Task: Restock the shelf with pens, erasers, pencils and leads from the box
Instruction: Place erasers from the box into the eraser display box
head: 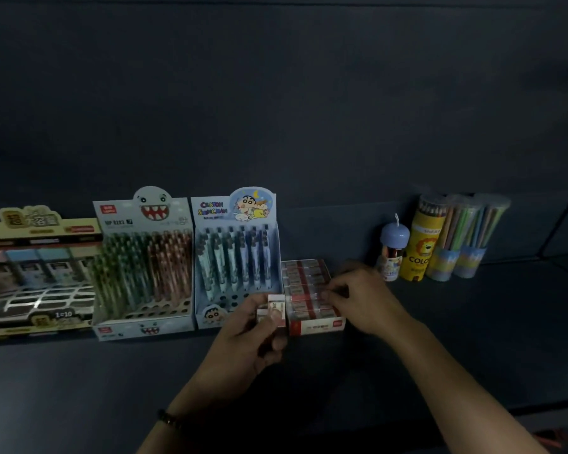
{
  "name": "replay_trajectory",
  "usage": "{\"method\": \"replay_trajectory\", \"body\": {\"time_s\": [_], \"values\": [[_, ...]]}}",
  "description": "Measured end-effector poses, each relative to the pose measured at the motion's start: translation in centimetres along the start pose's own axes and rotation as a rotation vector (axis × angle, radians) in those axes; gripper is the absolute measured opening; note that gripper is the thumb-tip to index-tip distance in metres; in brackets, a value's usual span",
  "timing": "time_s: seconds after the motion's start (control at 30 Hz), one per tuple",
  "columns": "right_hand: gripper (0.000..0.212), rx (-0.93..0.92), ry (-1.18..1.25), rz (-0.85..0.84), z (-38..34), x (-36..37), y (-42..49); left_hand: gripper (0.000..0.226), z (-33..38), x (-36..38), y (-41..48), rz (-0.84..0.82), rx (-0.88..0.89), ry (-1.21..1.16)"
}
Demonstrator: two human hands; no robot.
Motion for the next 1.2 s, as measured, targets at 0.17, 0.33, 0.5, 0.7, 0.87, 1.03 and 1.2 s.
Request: {"method": "replay_trajectory", "body": {"time_s": [0.17,0.33,0.5,0.7,0.87,1.03,1.2], "values": [[0.014,-0.038,0.281,0.266,-4.9,-2.0,-2.9,0.008,-0.1,-0.3,0.5,-0.031,-0.026,-0.139],[0.034,-0.178,0.433,0.27,-10.7,0.1,-5.0,0.015,-0.1,-0.2,0.6,-0.038,0.009,-0.211],[0.031,-0.259,0.343,0.388,-11.3,1.1,-4.6,0.011,-0.2,-0.4,0.7,-0.051,-0.063,-0.273],[0.032,-0.294,0.251,0.517,-11.1,1.2,-4.9,0.014,-0.1,-0.6,0.5,-0.082,-0.059,-0.246],[0.029,-0.293,0.257,0.542,-10.7,1.0,-4.6,0.018,0.3,-0.1,0.1,-0.145,-0.082,-0.247],[0.019,-0.26,0.343,0.532,-9.5,-0.8,-3.8,0.03,0.4,-0.1,0.1,-0.153,-0.083,-0.284],[0.026,-0.154,0.273,0.305,-5.5,-2.1,-2.1,0.042,0.6,-0.7,0.3,-0.092,0.023,-0.443]]}}
Point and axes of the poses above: each hand's wrist, its own y-axis towards the middle knuckle, its own x-axis out of the palm, z = x × y, the point moved 6 cm from there along y, towards the middle knuckle, and after that the axes turned 6 degrees about -x, right-handed, at the moved point
